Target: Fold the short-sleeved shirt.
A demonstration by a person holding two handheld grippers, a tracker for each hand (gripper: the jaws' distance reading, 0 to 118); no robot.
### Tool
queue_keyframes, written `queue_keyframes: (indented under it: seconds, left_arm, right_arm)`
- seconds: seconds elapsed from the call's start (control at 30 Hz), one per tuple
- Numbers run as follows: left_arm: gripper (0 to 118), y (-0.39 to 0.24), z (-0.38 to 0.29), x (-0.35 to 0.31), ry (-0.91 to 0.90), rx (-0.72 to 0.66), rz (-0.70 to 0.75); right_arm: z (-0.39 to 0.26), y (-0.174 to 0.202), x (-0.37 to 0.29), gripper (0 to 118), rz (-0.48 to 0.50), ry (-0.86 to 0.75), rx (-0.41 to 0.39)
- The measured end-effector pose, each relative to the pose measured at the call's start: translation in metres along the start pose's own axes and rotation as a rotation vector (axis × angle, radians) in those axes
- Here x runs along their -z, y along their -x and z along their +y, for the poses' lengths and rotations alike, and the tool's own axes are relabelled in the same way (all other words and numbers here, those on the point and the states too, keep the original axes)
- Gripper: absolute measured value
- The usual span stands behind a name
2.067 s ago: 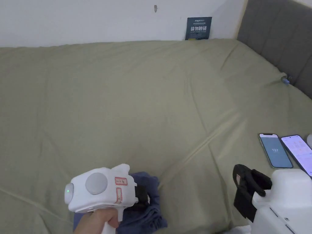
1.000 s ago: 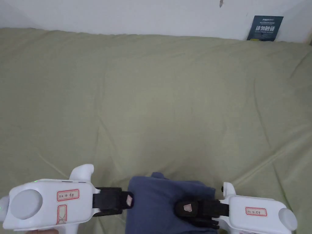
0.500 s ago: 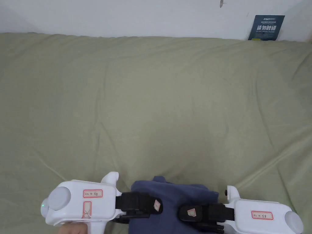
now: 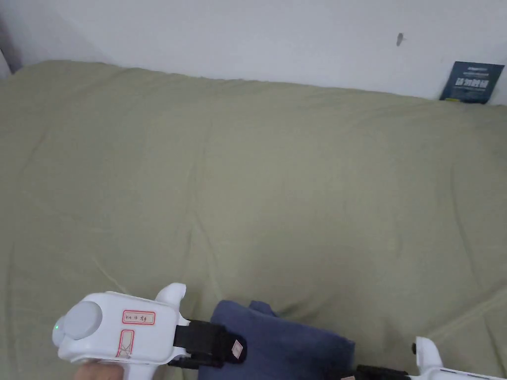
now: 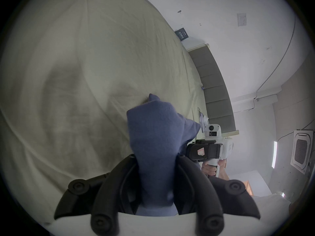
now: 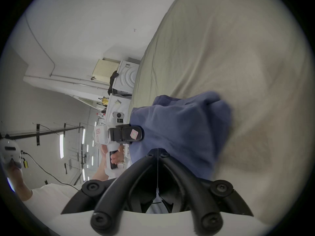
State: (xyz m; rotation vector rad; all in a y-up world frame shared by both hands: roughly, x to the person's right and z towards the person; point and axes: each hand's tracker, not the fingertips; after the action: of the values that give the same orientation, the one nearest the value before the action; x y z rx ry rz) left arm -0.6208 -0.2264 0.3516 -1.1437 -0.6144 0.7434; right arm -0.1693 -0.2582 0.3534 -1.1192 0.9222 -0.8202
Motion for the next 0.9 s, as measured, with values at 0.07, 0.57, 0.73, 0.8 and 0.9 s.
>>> queue_keyframes:
  seconds: [0.07,0.57,0.73,0.8,0.9]
  left_arm:
    - [26,0.015,0.010,-0.032,-0.020,-0.007,0.024]
    - [26,0.172,0.113,-0.282,-0.210,-0.167,0.332]
    - [26,0.178,0.130,-0.289,-0.209,-0.177,0.350]
    - [26,0.180,0.130,-0.289,-0.207,-0.172,0.341]
    - [48,0.185,0.132,-0.291,-0.190,-0.120,0.372]
  right_arm:
    - [0.001,0.008,-0.007,1,-0.020,-0.017,-0.018]
    - [0.016,0.034,-0.027,1,-0.072,-0.178,-0.041]
    - [0.021,0.034,-0.021,1,-0.081,-0.187,-0.028]
    - [0.023,0.034,-0.021,1,-0.090,-0.182,-0.028]
    - [0.026,0.034,-0.022,1,-0.096,-0.176,-0.032]
